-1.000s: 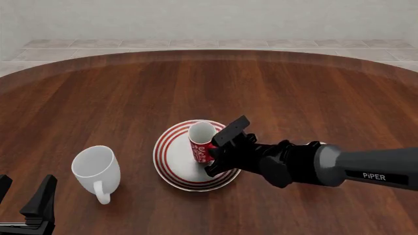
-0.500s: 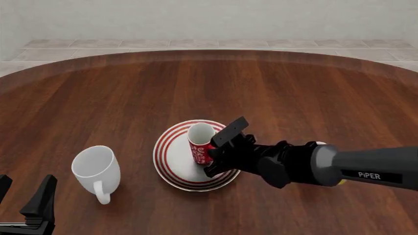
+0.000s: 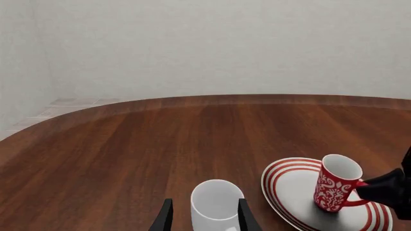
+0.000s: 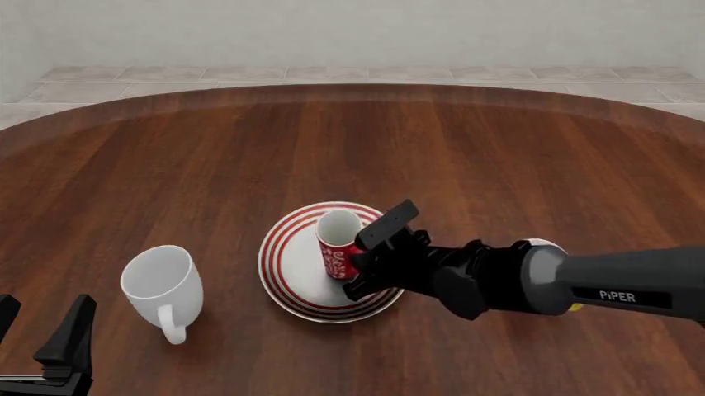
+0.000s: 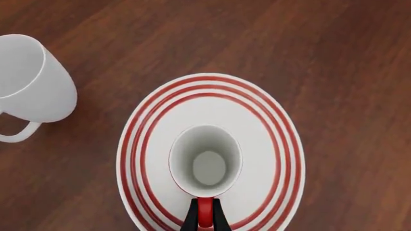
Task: Pick up the red mug and put it on the plate
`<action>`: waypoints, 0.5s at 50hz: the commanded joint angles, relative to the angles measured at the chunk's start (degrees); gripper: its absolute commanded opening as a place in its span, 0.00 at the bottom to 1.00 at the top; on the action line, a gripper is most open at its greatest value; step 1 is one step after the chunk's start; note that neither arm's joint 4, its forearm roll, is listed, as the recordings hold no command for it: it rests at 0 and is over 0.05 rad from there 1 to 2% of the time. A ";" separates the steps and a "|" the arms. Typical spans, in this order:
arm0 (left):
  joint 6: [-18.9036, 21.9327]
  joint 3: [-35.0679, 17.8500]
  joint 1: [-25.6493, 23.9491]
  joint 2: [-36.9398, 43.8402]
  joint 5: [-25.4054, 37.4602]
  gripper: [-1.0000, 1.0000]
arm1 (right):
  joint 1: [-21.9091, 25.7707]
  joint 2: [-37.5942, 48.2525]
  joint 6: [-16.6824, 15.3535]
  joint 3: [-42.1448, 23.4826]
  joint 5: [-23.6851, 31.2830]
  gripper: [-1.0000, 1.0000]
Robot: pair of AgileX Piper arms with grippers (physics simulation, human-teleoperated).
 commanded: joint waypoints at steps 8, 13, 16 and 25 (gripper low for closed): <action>0.00 0.00 0.00 0.00 0.00 1.00 | 0.10 0.69 0.76 -0.05 -0.66 0.00; 0.00 0.00 0.00 0.00 0.00 1.00 | 0.34 0.83 1.04 0.01 -0.77 0.00; 0.00 0.00 0.00 0.00 0.00 1.00 | 0.14 0.95 0.98 0.10 -0.99 0.00; 0.00 0.00 0.00 0.00 0.00 1.00 | 0.15 1.33 1.40 0.47 -1.57 0.00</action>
